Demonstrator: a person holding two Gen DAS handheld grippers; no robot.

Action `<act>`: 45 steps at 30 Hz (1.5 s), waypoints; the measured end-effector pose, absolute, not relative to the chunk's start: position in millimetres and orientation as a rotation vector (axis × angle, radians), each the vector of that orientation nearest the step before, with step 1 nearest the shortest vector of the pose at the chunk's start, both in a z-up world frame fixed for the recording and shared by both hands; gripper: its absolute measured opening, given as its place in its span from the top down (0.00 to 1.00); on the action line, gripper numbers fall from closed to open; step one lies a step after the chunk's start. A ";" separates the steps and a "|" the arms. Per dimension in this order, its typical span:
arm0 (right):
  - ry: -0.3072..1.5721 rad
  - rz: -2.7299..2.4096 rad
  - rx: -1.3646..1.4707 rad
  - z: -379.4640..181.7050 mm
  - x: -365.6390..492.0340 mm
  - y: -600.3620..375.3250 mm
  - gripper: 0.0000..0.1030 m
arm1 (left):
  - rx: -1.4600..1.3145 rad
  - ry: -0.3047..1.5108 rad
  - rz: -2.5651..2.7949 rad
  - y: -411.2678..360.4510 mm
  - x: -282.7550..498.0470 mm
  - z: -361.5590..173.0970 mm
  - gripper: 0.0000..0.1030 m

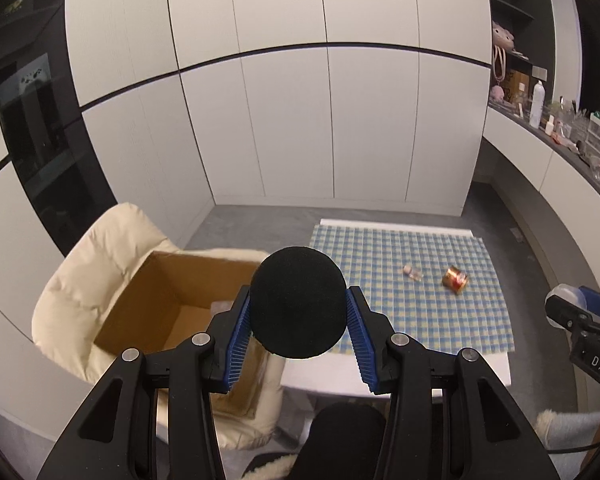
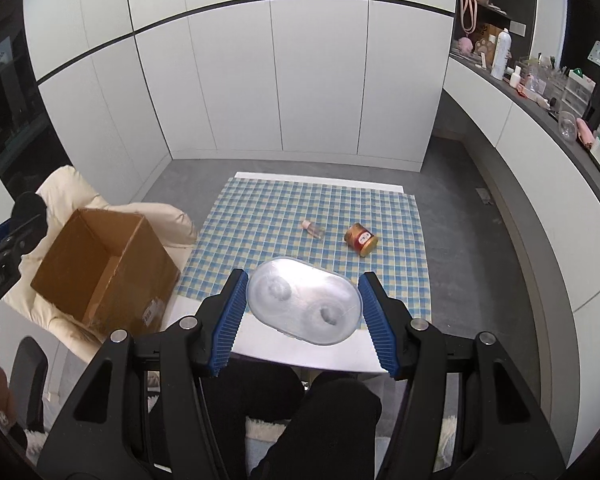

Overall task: Organize objects
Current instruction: 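Turn both closed tools from the table back toward the cardboard box, then carry the clear case and black puff over the box with both tools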

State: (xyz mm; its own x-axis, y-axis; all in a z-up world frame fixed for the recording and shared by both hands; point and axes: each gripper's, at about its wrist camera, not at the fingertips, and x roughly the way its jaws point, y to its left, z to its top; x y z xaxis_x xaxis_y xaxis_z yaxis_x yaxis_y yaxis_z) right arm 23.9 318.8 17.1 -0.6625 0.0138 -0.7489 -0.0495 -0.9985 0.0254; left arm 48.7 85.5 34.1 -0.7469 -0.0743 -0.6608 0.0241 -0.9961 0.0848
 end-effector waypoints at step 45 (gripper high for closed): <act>0.089 2.818 -1.446 -38.6 163.6 318.3 0.42 | 1.297 -0.138 -2.876 70.1 125.7 -12.3 0.55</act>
State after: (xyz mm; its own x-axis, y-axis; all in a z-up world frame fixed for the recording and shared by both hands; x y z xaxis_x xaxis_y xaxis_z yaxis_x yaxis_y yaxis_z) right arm 163.6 318.3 -38.6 -0.5830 -0.0498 -0.8110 -0.0016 -0.9980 0.0625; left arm 125.7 70.1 -12.3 -0.6627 -0.0210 -0.7486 -0.0509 -0.9960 0.0730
